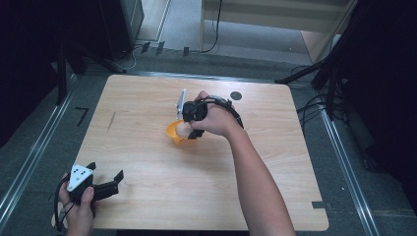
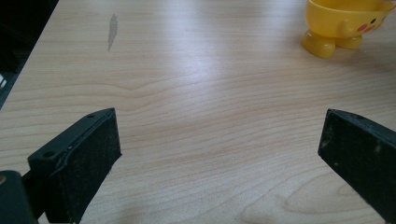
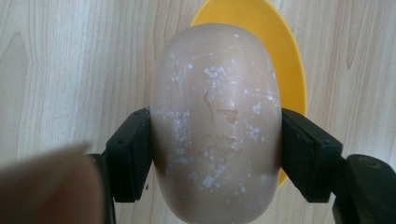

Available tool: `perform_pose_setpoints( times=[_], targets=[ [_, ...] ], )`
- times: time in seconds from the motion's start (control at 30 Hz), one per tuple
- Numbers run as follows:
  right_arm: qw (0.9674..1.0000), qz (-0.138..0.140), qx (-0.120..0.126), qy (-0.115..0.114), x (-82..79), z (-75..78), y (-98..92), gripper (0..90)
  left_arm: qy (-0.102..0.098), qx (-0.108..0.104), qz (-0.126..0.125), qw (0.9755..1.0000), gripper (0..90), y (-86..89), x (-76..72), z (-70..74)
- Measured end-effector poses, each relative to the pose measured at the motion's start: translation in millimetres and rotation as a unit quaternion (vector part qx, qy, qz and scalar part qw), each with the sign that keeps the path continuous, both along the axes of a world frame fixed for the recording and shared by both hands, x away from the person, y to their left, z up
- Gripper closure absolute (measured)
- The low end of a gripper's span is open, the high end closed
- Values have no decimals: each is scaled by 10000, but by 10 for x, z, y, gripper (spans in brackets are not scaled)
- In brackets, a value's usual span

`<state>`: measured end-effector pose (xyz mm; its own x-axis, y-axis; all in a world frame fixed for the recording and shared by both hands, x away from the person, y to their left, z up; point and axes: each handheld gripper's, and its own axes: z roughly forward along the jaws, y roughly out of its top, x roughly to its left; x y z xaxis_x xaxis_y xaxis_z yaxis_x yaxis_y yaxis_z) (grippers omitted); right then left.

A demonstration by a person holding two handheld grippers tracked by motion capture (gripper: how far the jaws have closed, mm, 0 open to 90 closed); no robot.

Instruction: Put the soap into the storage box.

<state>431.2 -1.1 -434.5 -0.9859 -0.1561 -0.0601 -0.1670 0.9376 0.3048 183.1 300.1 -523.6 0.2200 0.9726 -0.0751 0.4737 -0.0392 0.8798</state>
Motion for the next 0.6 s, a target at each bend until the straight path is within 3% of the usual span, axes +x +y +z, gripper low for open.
perform_pose_setpoints(
  times=[0.37, 0.6],
  targets=[
    [9997, -20, -221, 75, 105, -21, 111, 331, 4, -6, 6, 10000, 0, 1, -1, 1],
    [9998, -17, -210, 67, 133, -40, 154, 331, -3, -28, 8, 10000, 0, 3, -2, 0]
  ],
)
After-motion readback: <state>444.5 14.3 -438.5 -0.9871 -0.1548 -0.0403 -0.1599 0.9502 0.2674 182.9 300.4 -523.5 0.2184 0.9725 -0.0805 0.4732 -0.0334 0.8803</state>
